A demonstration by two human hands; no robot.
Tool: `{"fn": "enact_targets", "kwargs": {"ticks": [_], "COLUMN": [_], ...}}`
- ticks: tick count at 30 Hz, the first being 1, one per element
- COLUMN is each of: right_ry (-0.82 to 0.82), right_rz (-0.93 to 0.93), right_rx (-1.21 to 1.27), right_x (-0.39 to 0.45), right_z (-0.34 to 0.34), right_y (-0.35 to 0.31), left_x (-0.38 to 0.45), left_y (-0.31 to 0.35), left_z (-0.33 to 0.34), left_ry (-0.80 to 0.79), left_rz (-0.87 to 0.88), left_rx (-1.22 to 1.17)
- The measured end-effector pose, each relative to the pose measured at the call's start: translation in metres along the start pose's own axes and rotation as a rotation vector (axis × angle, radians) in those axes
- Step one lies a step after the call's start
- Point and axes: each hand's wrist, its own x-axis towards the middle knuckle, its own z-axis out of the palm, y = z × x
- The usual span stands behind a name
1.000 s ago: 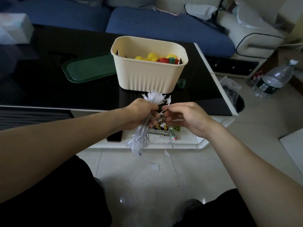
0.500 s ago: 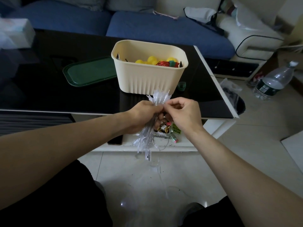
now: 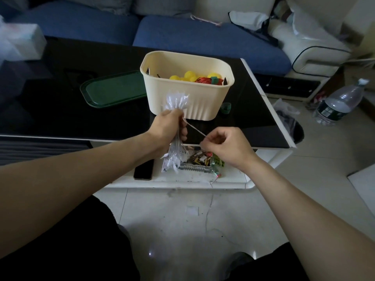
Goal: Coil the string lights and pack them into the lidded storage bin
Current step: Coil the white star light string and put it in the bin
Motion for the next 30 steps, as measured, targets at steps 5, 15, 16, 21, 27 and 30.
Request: {"fn": "enact_targets", "kwargs": {"ticks": [5,15,16,21,27,30], "right_ry": [-0.186,-0.439,-0.46,-0.432,-0.381,-0.388], "right_rz": [0.157,0.333,0.344,0.347,0.215,0.185], "right_rx": [-0.088,0.026,-0.012,-0.08,0.081,0.108], "right_x": [0.001,0.0,-0.001,-0.002,-0.004,-0.005], "right_z": [-0.007,-0.016,-0.018,-0.028,-0.02,-0.011], "right_y": [0.012,0.029,0.032,0.035,0.009,-0.001], "left_x": [-0.004,-0.008,-0.008,-0.003,-0.004,-0.005], "left_y": [0.0,0.008,0.007,0.004,0.002,0.001], "left_z": [0.0,-0.006,-0.007,-0.009,-0.006,-0.002], "left_ry": [-0.125,-0.101,-0.082,-0.007,-0.04,-0.063], "left_rz": [-0.036,-0.124,-0.13,-0.111,-0.13,-0.135], "left_rx": [-0.086,-0.341,-0.329,-0.224,-0.168,-0.154]}}
